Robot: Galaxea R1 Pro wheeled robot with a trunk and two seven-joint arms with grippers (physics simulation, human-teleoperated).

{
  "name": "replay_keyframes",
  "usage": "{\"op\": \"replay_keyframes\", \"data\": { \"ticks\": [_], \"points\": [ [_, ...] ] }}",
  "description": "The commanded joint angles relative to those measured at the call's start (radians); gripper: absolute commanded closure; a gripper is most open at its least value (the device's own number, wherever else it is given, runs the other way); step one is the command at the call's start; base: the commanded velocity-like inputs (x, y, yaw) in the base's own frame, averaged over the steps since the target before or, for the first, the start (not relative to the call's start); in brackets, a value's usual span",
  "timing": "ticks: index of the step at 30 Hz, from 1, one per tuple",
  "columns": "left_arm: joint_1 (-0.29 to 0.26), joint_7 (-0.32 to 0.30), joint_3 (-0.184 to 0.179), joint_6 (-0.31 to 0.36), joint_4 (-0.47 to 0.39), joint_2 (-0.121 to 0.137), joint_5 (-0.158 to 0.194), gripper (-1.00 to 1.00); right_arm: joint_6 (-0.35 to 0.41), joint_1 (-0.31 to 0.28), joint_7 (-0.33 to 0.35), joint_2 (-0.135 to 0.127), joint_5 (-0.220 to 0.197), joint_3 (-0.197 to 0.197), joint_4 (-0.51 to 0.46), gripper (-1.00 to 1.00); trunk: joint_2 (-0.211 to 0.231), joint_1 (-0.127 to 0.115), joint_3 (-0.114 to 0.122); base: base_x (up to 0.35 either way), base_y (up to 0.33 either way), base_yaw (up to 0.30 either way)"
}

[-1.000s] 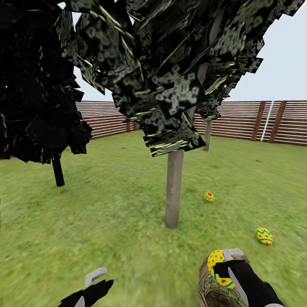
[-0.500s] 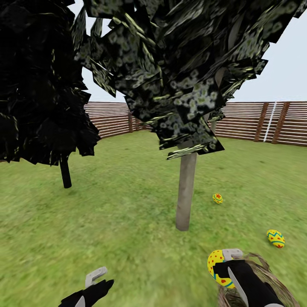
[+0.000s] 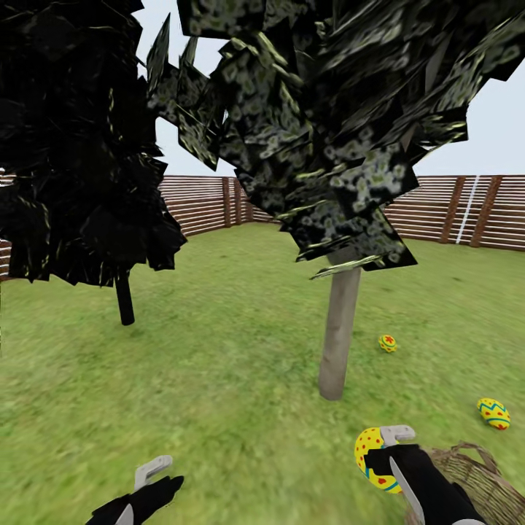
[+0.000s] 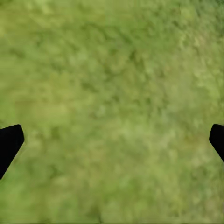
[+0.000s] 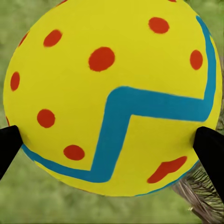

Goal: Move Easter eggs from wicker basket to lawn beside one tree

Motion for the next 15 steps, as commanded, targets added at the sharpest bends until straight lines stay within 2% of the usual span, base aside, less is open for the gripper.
{"op": "replay_keyframes", "data": {
  "ticks": [1, 15],
  "points": [
    [-0.001, -0.007, 0.008, 0.006, -0.002, 0.001, -0.009, -1.0, 0.006, 0.0, -0.002, -0.001, 0.002, 0.0, -0.002, 1.0, 0.007, -0.004, 0.002, 0.108, 0.347, 0.0],
    [-0.001, -0.006, 0.008, 0.006, -0.001, 0.002, -0.009, -1.0, 0.006, 0.0, -0.002, 0.0, 0.003, 0.002, -0.002, 1.0, 0.105, -0.057, 0.046, 0.111, 0.347, 0.0]
  ]
}}
